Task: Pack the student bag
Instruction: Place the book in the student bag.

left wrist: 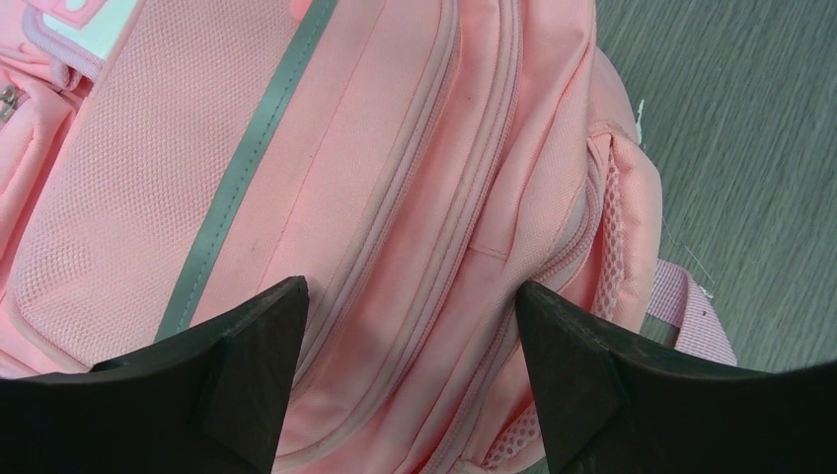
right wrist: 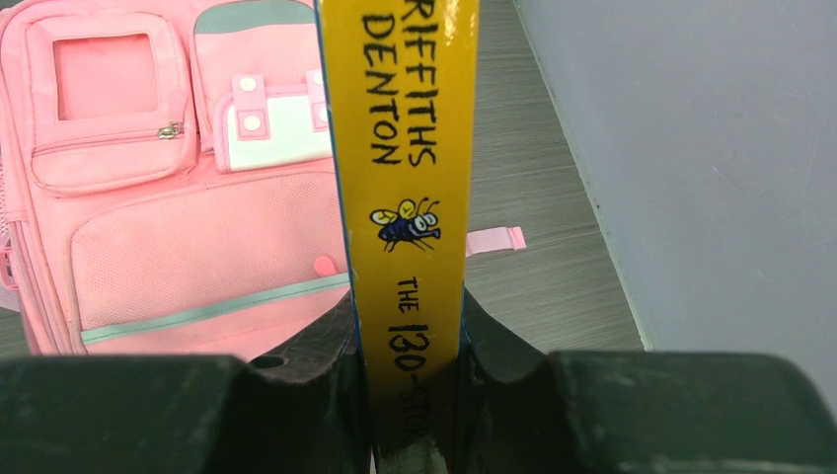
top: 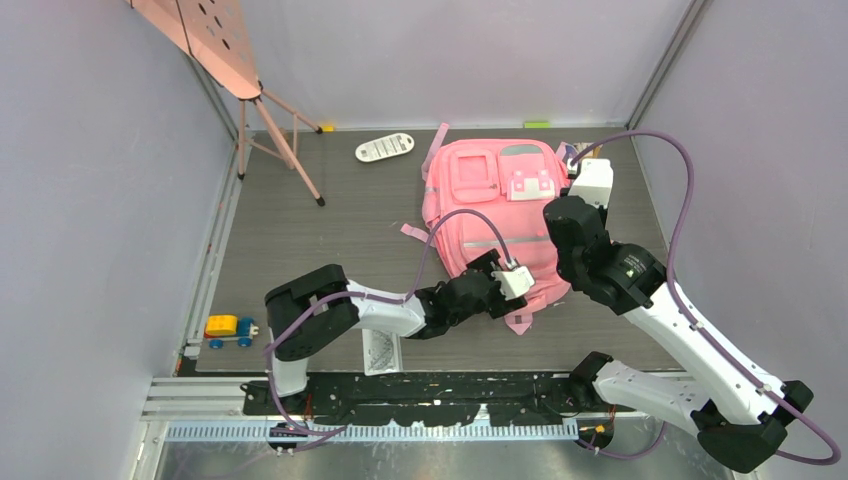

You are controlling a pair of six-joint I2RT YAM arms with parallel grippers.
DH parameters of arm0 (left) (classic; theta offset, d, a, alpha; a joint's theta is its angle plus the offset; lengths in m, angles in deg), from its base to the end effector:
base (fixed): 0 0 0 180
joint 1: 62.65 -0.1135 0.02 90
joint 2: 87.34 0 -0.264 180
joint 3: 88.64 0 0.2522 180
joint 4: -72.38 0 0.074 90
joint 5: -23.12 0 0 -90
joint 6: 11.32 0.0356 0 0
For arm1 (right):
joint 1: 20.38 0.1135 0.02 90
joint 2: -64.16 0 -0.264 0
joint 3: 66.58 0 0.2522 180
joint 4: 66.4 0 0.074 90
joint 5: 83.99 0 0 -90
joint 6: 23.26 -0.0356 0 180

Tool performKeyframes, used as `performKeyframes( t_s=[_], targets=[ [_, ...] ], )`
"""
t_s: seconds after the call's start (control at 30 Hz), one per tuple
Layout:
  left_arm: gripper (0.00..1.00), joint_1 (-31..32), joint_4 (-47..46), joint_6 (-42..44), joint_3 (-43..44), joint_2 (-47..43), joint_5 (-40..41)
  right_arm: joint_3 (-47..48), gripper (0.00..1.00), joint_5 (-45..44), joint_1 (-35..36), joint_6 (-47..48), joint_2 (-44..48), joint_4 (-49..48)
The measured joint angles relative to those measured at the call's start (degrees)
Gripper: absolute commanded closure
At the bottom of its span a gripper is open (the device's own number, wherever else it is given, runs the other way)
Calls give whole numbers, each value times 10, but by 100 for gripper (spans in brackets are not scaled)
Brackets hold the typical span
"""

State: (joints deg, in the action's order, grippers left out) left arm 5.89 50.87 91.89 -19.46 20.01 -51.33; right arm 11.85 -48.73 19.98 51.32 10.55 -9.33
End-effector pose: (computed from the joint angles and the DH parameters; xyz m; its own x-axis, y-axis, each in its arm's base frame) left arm 0.1555 -0.3695 0.1786 0.0813 0.3949 -0.9151 0.8054 0.5149 0.2938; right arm 0.1501 0.0894 0.3814 -0.3515 -0.0973 -0.9311 0.2550 0.9470 -0.1952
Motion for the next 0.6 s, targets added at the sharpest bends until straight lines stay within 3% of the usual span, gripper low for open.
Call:
performKeyframes(
  t_s=[0.2,0.37,0.6],
  targets=[
    [28,0,-1,0,5,0,-4,0,100,0,0,0,0,0],
    [42,0,5,-4,16,0,-6,0,100,0,0,0,0,0],
    [44,0,5,-10,37,3,-21,-4,100,0,0,-2,0,0]
  ],
)
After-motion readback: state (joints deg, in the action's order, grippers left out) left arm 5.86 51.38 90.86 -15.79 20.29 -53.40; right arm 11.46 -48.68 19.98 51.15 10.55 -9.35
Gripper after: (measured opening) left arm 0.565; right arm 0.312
